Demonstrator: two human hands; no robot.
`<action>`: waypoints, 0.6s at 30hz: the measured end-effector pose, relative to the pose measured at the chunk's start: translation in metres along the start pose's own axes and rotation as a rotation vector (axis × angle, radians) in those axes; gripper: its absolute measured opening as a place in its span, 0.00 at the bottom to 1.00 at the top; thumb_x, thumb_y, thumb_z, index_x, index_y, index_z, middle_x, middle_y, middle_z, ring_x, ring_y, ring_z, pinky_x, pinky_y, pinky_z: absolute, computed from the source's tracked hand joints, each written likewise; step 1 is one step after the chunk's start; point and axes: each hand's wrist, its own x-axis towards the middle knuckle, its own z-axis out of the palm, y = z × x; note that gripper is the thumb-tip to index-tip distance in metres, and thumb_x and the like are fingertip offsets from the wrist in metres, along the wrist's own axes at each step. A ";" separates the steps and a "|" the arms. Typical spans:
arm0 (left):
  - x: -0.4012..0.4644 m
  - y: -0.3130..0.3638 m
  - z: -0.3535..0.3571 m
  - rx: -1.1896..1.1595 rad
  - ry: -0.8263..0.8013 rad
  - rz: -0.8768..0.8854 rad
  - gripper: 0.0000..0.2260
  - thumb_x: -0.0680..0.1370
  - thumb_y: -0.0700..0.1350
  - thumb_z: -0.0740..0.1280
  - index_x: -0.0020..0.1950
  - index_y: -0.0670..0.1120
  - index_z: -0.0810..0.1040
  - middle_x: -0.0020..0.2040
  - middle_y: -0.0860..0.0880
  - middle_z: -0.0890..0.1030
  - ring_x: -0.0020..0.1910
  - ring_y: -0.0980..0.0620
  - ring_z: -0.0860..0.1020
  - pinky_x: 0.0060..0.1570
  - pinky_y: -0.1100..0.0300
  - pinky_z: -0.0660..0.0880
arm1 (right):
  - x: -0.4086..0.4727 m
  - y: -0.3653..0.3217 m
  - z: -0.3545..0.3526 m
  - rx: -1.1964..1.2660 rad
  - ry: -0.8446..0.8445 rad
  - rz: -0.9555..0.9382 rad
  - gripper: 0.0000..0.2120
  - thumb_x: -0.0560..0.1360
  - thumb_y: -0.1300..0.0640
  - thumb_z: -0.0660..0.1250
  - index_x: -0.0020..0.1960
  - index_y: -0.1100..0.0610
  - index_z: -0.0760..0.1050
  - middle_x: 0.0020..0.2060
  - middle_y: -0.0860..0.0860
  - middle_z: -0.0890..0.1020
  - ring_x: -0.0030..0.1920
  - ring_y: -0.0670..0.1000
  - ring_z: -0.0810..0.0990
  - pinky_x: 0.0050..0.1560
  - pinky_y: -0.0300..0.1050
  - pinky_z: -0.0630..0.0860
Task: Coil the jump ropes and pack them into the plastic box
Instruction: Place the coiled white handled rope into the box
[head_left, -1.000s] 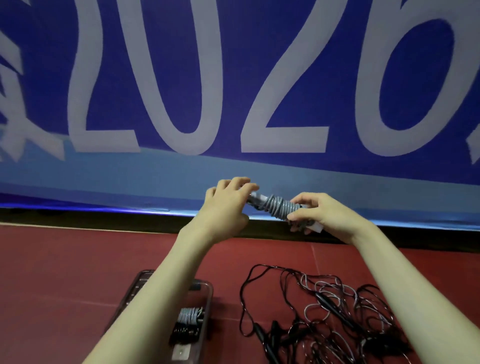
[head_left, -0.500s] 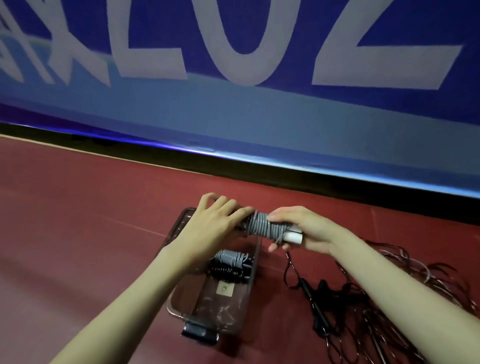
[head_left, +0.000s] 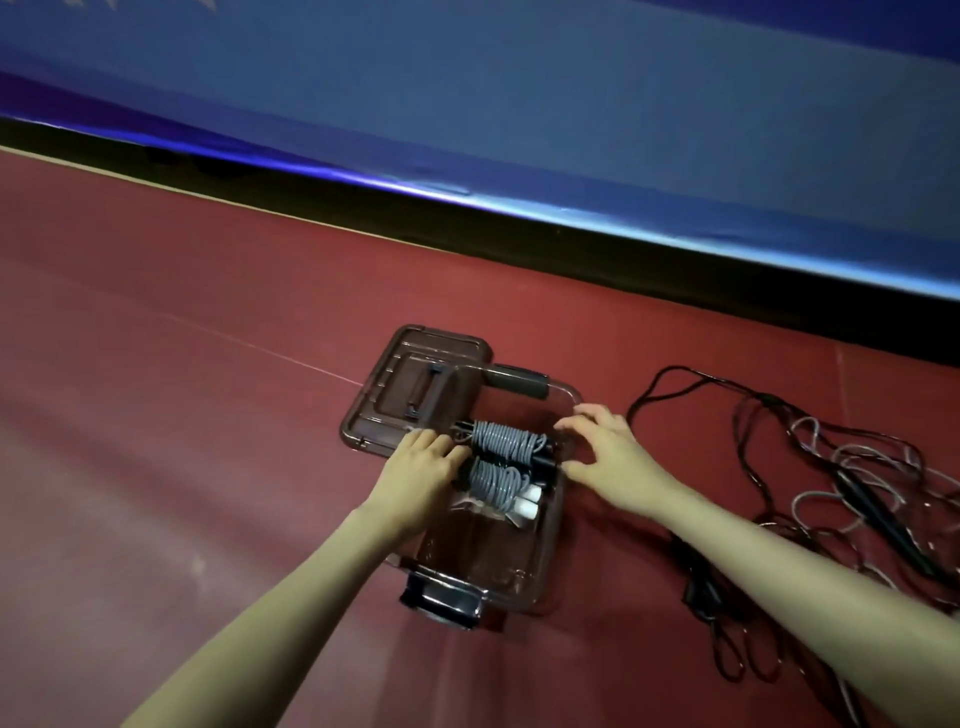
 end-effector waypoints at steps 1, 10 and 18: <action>0.003 0.004 0.004 0.045 0.006 0.027 0.17 0.66 0.51 0.61 0.46 0.45 0.83 0.36 0.49 0.79 0.36 0.46 0.78 0.46 0.56 0.65 | 0.000 0.002 0.003 -0.009 -0.006 -0.004 0.26 0.76 0.56 0.68 0.72 0.53 0.66 0.74 0.52 0.60 0.73 0.54 0.60 0.71 0.45 0.57; 0.027 0.028 0.049 0.075 -0.318 0.017 0.14 0.75 0.40 0.64 0.61 0.42 0.72 0.57 0.42 0.76 0.56 0.42 0.75 0.60 0.52 0.68 | 0.003 0.008 0.013 -0.095 -0.016 -0.044 0.28 0.80 0.51 0.63 0.77 0.53 0.58 0.79 0.51 0.47 0.77 0.56 0.56 0.74 0.47 0.55; 0.031 0.026 0.059 0.028 -0.445 -0.019 0.15 0.78 0.40 0.63 0.64 0.40 0.70 0.64 0.42 0.70 0.64 0.43 0.69 0.49 0.50 0.74 | 0.003 0.018 0.020 -0.095 -0.016 -0.068 0.26 0.81 0.47 0.61 0.75 0.54 0.61 0.79 0.48 0.45 0.76 0.56 0.59 0.74 0.51 0.59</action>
